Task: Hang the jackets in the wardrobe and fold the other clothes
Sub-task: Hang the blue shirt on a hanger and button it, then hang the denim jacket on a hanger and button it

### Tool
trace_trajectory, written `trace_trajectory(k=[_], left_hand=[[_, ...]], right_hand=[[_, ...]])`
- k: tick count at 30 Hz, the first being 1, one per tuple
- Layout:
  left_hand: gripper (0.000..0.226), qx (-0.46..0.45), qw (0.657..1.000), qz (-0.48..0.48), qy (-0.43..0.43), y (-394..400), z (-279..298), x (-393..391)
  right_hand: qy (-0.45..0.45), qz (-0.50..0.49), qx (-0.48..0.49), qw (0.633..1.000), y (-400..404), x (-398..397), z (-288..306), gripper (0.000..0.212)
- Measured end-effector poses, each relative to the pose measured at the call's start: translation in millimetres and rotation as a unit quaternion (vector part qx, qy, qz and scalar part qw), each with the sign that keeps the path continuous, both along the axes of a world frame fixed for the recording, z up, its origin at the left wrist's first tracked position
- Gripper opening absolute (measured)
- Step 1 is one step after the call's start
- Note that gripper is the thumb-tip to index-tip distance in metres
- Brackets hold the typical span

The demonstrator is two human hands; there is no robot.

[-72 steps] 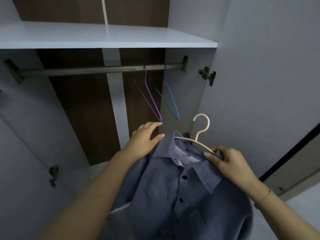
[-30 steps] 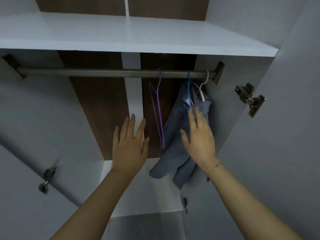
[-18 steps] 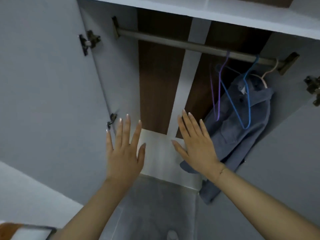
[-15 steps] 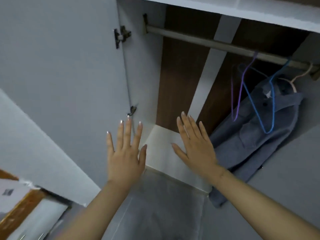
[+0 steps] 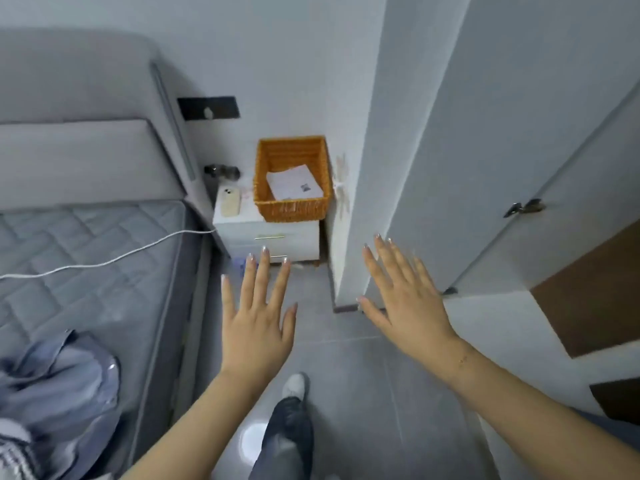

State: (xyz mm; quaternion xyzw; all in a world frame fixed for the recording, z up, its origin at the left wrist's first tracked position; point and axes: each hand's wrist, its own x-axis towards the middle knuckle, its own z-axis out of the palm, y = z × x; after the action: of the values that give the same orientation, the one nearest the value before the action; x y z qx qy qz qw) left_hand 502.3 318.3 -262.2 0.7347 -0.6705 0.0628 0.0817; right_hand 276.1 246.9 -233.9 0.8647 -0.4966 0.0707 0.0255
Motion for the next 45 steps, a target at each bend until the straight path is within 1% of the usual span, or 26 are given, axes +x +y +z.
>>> trace_trajectory(k=[3, 5, 8, 11, 14, 17, 20, 24, 28, 33, 36, 38, 40, 42, 44, 45], left_hand=[[0.065, 0.014, 0.995, 0.101, 0.008, 69, -8, 37], [0.065, 0.017, 0.985, 0.169, 0.019, 111, -10, 60], [0.065, 0.013, 0.963, 0.267, 0.042, 171, -7, 98], [0.064, 0.012, 0.937, 0.344, 0.064, 228, -4, 136], [0.063, 0.016, 0.912, 0.401, 0.080, 280, -7, 179], [0.063, 0.027, 0.886, 0.451, 0.102, 325, -19, 225], [0.061, 0.038, 0.864, 0.486, 0.123, 366, -39, 283], [0.061, 0.050, 0.833, 0.526, 0.165, 409, -71, 368], [0.063, 0.079, 0.823, 0.528, 0.192, 419, -108, 441], [0.064, 0.108, 0.821, 0.517, 0.217, 387, -150, 519], [0.064, 0.128, 0.807, 0.525, 0.239, 363, -178, 562], [0.064, 0.135, 0.795, 0.536, 0.250, 348, -196, 587], [0.063, 0.132, 0.783, 0.549, 0.263, 332, -215, 610], [0.062, 0.115, 0.765, 0.566, 0.286, 315, -233, 634], [0.062, 0.088, 0.745, 0.581, 0.316, 300, -252, 655], [0.062, 0.080, 0.737, 0.585, 0.327, 293, -260, 665]], right_hand=[[0.007, 0.091, 0.023, 0.996, 28, 53, -11, 0.069], [0.021, 0.151, 0.029, 0.988, 47, 93, -17, 0.070], [0.028, 0.233, 0.036, 0.971, 79, 159, -18, 0.069], [0.028, 0.305, 0.038, 0.951, 110, 229, -15, 0.068], [0.032, 0.365, 0.043, 0.929, 144, 303, -16, 0.067], [0.049, 0.414, 0.038, 0.908, 176, 376, -29, 0.066], [0.051, 0.442, 0.063, 0.893, 211, 453, -54, 0.067], [0.079, 0.471, 0.099, 0.873, 255, 556, -92, 0.068], [0.105, 0.464, 0.120, 0.871, 267, 629, -131, 0.068], [0.145, 0.450, 0.146, 0.869, 235, 691, -180, 0.067], [0.186, 0.449, 0.168, 0.858, 204, 736, -215, 0.067], [0.211, 0.447, 0.203, 0.845, 183, 773, -241, 0.068], [0.210, 0.440, 0.250, 0.837, 164, 817, -269, 0.069], [0.189, 0.439, 0.291, 0.829, 151, 864, -302, 0.076], [0.195, 0.433, 0.325, 0.818, 147, 908, -338, 0.094], [0.214, 0.423, 0.344, 0.811, 148, 926, -356, 0.105]])
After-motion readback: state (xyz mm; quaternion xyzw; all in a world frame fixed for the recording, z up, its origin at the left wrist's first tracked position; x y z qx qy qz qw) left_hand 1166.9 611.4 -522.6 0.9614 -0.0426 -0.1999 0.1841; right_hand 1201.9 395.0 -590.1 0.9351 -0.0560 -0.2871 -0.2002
